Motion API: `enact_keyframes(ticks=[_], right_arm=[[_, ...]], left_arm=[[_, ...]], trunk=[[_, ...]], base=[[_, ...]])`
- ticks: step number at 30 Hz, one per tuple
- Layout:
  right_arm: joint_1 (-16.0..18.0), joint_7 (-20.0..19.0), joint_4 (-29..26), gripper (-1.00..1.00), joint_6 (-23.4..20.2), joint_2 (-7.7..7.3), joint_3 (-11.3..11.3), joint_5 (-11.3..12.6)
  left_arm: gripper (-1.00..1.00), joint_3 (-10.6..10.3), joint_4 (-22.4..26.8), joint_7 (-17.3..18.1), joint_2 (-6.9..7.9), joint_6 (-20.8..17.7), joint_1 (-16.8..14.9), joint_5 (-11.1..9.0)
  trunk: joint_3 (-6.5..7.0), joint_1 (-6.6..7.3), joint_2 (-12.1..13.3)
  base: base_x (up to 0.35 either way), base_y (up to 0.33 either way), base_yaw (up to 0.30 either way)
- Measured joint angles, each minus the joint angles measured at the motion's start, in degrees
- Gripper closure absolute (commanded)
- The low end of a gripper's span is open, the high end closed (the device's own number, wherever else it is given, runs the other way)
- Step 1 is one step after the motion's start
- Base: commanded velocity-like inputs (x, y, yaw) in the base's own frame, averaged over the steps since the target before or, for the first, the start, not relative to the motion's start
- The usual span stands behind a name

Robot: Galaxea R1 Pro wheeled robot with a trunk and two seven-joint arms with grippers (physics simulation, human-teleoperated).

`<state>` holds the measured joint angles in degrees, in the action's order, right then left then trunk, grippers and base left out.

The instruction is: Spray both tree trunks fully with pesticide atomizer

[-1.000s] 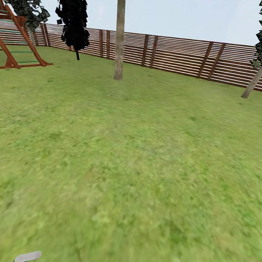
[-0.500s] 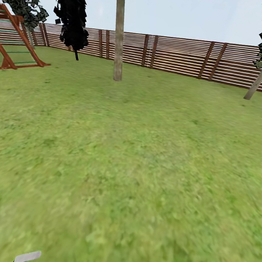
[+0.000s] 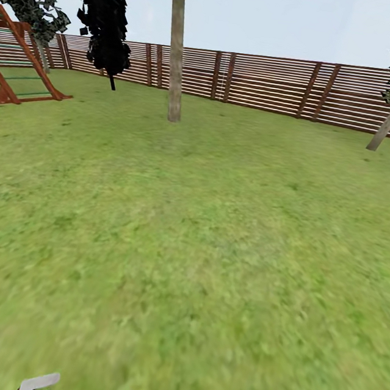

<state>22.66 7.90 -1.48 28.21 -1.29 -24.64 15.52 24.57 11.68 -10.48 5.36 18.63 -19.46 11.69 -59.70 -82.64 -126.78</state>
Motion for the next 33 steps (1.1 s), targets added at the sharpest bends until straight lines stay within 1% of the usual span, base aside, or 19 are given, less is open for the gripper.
enact_keyframes(ticks=[33], right_arm=[[0.0,0.0,0.0,-1.0,0.0,0.04,0.0,-0.02]], left_arm=[[1.0,-0.05,-0.1,0.15,-0.04,0.04,0.0,-0.04]], trunk=[[0.0,0.0,0.0]], base=[[0.34,0.0,0.0]])
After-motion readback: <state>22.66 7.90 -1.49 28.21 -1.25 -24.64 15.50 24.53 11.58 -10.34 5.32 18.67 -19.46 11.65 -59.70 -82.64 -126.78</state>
